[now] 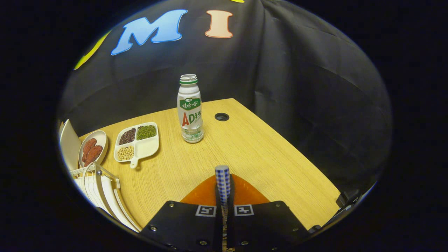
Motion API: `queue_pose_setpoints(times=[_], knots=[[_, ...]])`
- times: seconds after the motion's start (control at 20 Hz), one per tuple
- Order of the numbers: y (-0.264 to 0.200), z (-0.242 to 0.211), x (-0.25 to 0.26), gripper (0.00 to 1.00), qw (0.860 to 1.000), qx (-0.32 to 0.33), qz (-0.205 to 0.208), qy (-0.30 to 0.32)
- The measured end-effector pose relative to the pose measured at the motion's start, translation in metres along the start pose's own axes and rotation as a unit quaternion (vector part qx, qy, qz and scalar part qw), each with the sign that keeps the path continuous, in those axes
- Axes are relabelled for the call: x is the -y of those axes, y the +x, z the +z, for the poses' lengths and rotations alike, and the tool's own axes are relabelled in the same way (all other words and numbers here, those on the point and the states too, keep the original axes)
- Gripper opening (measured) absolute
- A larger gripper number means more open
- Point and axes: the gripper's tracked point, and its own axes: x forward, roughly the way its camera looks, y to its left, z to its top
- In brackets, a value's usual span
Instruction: Take the plate from the dish rack, then take the spoon from the basket and place it into the plate.
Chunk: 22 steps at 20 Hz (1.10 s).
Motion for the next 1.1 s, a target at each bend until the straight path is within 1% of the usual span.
queue_pose_setpoints(times=[0.15,0.3,0.45,0.7,0.85,0.95,1.1], knots=[[-0.009,0.010,0.007,0.05,1.000,0.014,-0.013,0.013],[-0.022,0.025,0.013,0.05,0.999,0.032,-0.025,0.004],[-0.044,0.043,0.021,0.05,0.997,0.061,-0.039,0.000],[-0.102,0.080,0.025,0.05,0.991,0.125,-0.051,-0.010],[-0.145,0.092,0.020,0.05,0.986,0.157,-0.052,-0.013],[-0.173,0.092,0.009,0.04,0.984,0.173,-0.045,-0.011],[-0.212,0.079,-0.014,0.04,0.982,0.185,-0.028,-0.023]])
